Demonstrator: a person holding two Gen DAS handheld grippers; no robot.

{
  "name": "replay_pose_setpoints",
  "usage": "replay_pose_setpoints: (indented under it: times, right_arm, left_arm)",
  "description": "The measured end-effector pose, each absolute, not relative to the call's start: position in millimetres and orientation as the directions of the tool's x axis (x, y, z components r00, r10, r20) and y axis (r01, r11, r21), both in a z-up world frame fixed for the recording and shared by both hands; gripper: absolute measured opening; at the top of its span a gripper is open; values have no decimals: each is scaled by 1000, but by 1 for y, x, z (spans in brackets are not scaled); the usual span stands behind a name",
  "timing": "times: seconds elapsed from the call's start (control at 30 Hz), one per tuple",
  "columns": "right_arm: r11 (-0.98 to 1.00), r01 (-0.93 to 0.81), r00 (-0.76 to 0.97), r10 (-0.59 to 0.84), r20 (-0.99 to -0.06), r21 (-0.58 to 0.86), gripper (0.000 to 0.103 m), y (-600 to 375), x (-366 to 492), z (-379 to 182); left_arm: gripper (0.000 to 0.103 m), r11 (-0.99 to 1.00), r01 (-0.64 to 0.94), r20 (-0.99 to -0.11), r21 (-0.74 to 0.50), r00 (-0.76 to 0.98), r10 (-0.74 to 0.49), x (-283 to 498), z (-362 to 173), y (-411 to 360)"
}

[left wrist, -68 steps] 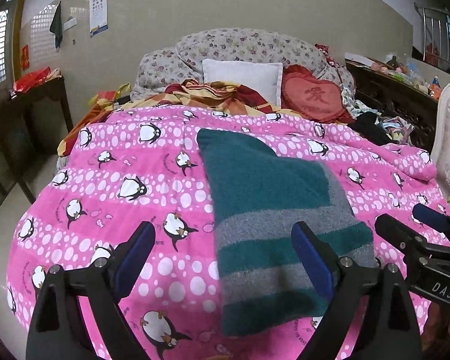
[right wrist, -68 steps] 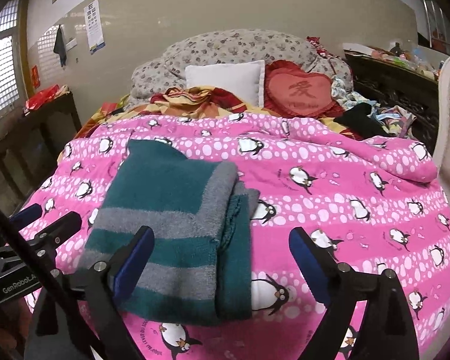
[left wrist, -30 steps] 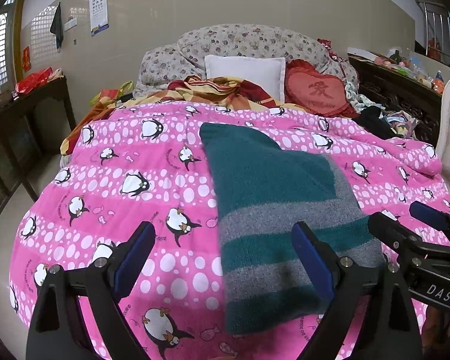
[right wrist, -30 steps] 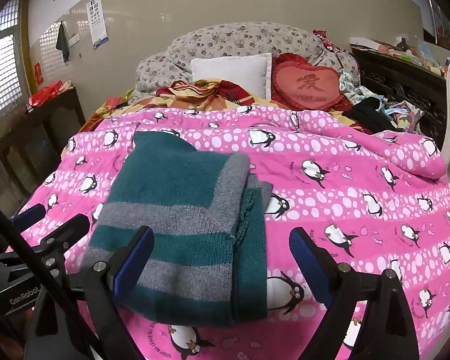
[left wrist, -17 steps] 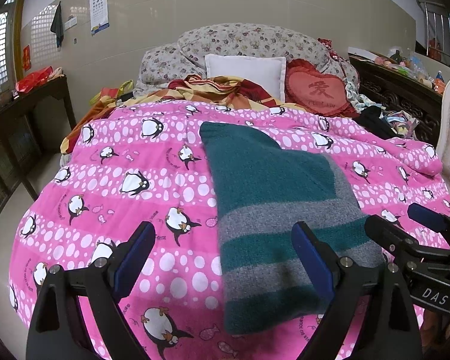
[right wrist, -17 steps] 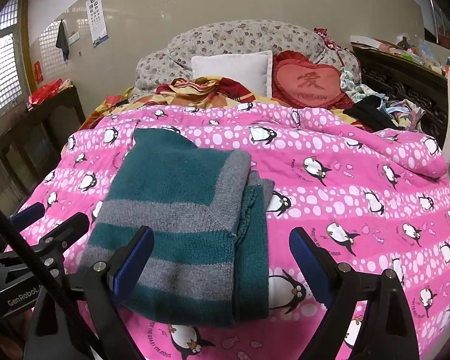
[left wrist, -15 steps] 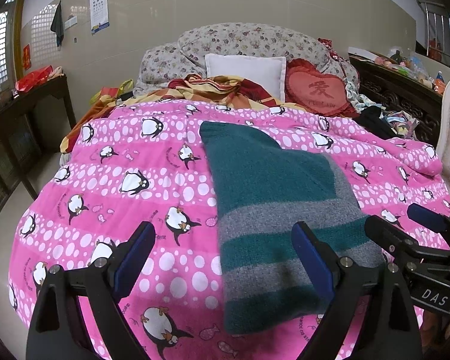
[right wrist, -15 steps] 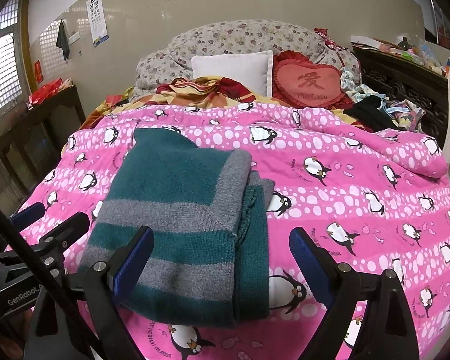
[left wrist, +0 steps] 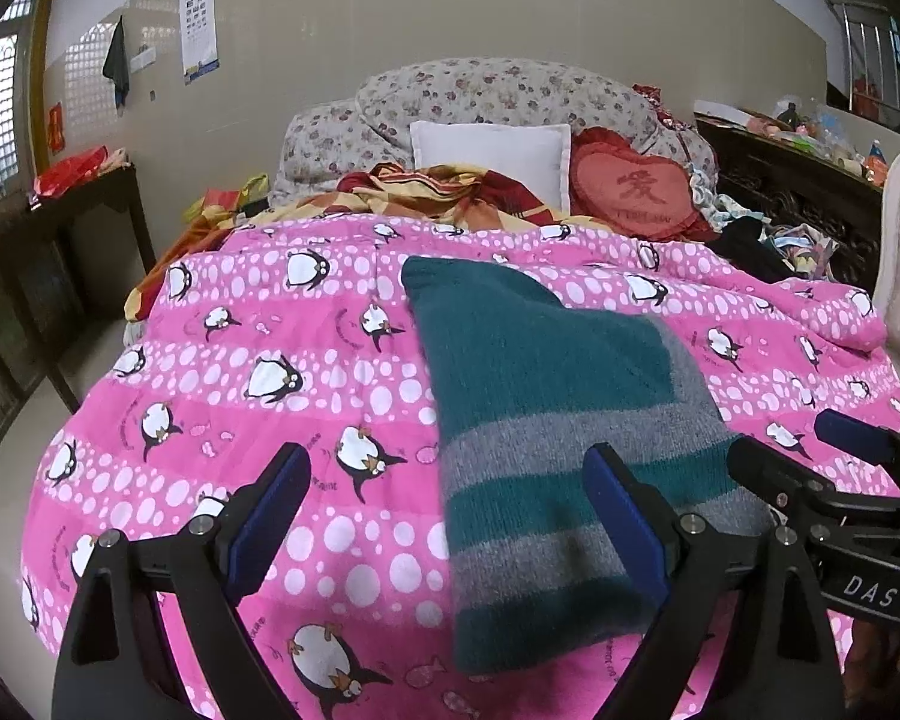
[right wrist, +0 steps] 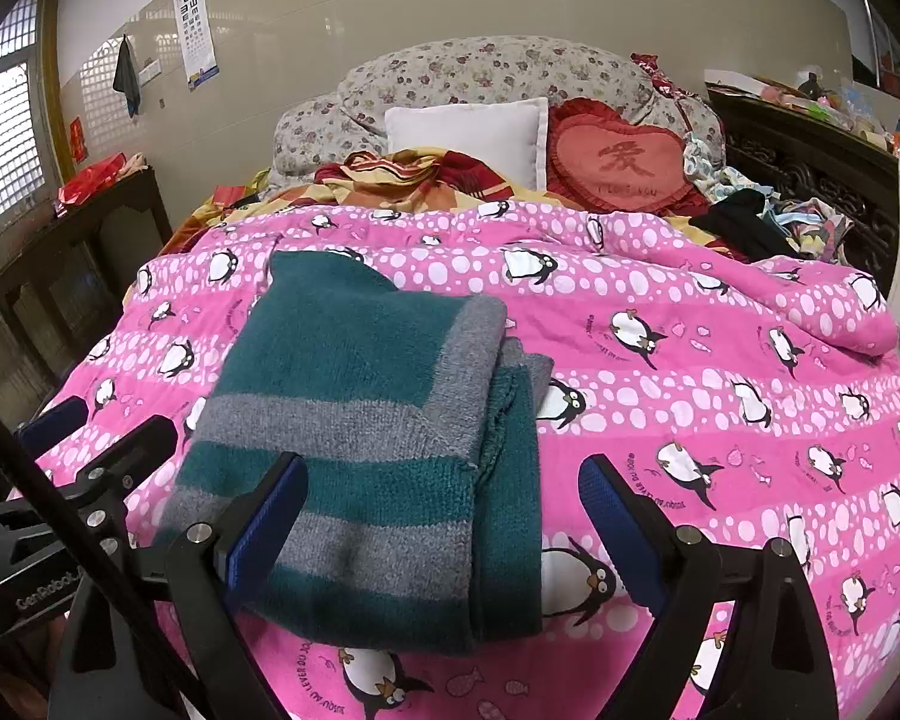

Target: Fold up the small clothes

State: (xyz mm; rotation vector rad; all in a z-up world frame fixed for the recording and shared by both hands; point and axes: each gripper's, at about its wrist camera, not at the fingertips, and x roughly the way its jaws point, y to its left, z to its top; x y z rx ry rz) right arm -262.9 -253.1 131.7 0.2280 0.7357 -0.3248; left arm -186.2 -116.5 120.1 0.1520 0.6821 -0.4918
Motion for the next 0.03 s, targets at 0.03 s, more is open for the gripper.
replay_pose_setpoints:
  times: [0.03]
  right_arm:
    - [926,366,695,-209,-688,89,94,-253,-263,132]
  left_arm:
    - [92,874,486,-640,-26,663,-388,-185,120,-118]
